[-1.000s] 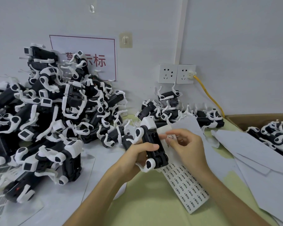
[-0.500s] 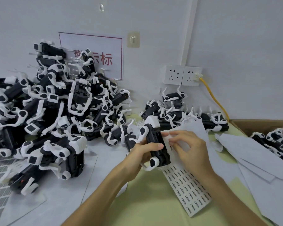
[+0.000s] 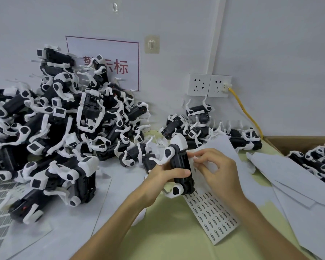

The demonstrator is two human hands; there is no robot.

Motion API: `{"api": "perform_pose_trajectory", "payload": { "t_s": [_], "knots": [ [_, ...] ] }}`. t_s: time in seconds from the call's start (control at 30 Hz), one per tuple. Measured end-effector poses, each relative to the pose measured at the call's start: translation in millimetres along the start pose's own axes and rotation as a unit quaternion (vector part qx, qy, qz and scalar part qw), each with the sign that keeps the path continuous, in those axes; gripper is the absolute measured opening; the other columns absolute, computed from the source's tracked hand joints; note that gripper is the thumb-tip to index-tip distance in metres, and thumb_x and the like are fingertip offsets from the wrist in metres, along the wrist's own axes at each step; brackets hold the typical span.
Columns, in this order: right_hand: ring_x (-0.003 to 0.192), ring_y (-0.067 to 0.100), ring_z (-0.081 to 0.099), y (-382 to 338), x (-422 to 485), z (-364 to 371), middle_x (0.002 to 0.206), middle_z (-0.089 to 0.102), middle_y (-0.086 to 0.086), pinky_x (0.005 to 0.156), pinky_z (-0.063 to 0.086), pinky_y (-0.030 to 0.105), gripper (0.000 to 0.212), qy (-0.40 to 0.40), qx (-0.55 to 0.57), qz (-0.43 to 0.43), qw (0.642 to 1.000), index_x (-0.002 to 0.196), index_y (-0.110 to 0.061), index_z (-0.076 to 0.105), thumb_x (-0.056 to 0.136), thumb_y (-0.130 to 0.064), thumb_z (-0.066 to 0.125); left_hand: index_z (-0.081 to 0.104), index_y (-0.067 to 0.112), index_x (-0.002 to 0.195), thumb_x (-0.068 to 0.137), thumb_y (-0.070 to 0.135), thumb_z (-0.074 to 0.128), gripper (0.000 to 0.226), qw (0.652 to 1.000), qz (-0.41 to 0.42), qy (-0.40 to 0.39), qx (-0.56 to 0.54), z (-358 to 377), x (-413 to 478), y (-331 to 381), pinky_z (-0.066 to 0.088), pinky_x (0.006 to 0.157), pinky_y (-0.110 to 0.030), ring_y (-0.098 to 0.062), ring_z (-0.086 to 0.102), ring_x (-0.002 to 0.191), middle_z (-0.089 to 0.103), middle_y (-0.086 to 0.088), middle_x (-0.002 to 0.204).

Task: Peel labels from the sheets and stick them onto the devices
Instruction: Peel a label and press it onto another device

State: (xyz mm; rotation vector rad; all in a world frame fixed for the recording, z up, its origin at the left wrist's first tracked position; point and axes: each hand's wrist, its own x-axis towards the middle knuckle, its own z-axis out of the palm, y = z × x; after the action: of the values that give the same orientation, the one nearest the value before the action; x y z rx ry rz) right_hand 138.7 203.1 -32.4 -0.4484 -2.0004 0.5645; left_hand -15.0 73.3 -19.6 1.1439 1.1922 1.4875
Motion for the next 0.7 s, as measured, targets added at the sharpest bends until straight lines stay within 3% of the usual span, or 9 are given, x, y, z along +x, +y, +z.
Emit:
{"api": "perform_pose_trajectory", "payload": {
  "t_s": [0.1,0.23,0.33,0.47,0.57,0.7],
  "knots": [
    [0.101,0.011,0.070,0.7,-1.1,1.1,0.105,0.073,-0.011,0.087,0.057,0.039,0.015,0.003,-0.019,-0.014,1.000,0.086,-0.012,0.075,0.085,0.002,0.078,0.074,0.037,0.121,0.069,0.038,0.078,0.052,1.000,-0.005,0.001,-0.014,1.2,0.8,0.3,0.056,0.100,-0.042,-0.019,0.071,0.112,0.075,0.005,0.120],
    [0.101,0.004,0.068,-3.1,-1.2,-0.3,0.102,0.071,-0.013,0.089,0.053,0.024,0.023,0.023,-0.044,-0.030,0.998,0.082,-0.015,0.073,0.080,0.007,0.079,0.072,0.033,0.125,0.067,0.041,0.078,0.059,0.999,-0.022,0.010,-0.043,2.0,2.9,0.5,0.053,0.102,-0.051,-0.023,0.072,0.107,0.076,0.002,0.113],
    [0.104,0.005,0.067,-4.5,-1.0,-1.4,0.104,0.072,-0.010,0.093,0.051,0.021,0.023,0.005,-0.034,-0.024,0.999,0.083,-0.014,0.072,0.080,0.008,0.076,0.072,0.030,0.127,0.064,0.041,0.080,0.065,0.997,-0.038,0.027,-0.064,2.2,3.5,1.2,0.059,0.091,-0.038,-0.023,0.073,0.103,0.077,0.000,0.108],
    [0.108,0.007,0.066,-8.9,-2.6,-2.6,0.104,0.074,-0.009,0.097,0.049,0.021,0.030,0.007,0.035,0.036,0.999,0.085,-0.015,0.071,0.076,0.012,0.061,0.073,0.030,0.125,0.069,0.031,0.080,0.057,0.997,-0.051,0.050,-0.041,0.7,4.1,-0.1,0.057,0.099,-0.039,-0.029,0.071,0.114,0.077,-0.005,0.118],
    [0.101,0.012,0.068,-11.4,-0.4,-3.9,0.094,0.075,-0.006,0.093,0.050,0.024,0.027,0.034,0.091,0.077,0.992,0.084,-0.016,0.071,0.071,-0.002,0.052,0.072,0.030,0.124,0.073,0.024,0.077,0.052,0.998,-0.032,0.055,0.002,0.6,3.3,-1.4,0.055,0.103,-0.040,-0.026,0.070,0.117,0.076,-0.004,0.121],
    [0.081,0.018,0.068,-9.1,5.8,-5.0,0.079,0.071,0.007,0.078,0.056,0.032,0.023,0.036,0.189,0.138,0.972,0.080,-0.006,0.070,0.067,-0.002,0.052,0.067,0.027,0.130,0.074,0.021,0.078,0.058,0.997,0.028,0.052,0.043,7.2,-0.1,-1.3,0.057,0.093,-0.025,-0.013,0.070,0.117,0.075,0.004,0.124]
  ]
}}
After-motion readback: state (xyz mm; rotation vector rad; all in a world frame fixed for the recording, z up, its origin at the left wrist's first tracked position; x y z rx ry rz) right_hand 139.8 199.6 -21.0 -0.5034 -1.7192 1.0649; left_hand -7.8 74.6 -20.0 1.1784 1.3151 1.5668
